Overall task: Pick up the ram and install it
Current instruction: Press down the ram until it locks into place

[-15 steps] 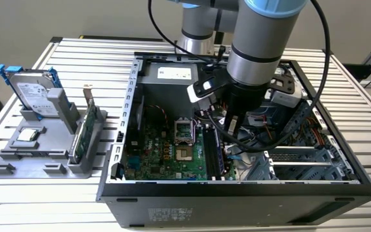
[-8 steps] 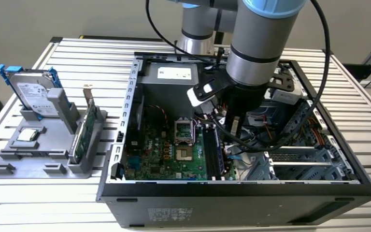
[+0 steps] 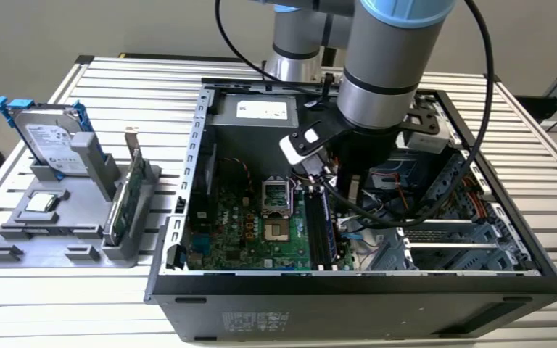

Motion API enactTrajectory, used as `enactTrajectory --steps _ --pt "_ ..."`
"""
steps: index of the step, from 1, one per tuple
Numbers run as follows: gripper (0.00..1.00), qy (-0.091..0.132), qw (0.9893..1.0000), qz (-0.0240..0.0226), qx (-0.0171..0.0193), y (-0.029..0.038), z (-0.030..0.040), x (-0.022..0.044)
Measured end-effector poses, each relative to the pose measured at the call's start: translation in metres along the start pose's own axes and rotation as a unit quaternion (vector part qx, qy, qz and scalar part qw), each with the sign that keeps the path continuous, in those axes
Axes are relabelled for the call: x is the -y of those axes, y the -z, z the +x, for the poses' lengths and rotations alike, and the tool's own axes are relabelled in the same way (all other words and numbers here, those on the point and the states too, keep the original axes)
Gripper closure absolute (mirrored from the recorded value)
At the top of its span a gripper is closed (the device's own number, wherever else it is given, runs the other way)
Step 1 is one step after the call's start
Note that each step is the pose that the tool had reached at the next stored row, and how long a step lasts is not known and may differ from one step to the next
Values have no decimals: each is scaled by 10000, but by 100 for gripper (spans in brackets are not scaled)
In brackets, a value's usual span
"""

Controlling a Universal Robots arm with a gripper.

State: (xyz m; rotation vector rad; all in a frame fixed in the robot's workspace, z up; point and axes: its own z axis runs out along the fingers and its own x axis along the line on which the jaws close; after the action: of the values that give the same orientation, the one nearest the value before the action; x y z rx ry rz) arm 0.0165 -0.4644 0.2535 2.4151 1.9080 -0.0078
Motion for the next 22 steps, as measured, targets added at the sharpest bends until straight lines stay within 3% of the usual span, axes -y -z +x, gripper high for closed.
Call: enactTrajectory --steps 10,15,22 --pt "100 479 9988 -20 -23 -7 -7 35" --pt "100 593 9982 -24 -28 -8 -10 78" --pt "100 608 9981 -25 -26 -18 -8 79"
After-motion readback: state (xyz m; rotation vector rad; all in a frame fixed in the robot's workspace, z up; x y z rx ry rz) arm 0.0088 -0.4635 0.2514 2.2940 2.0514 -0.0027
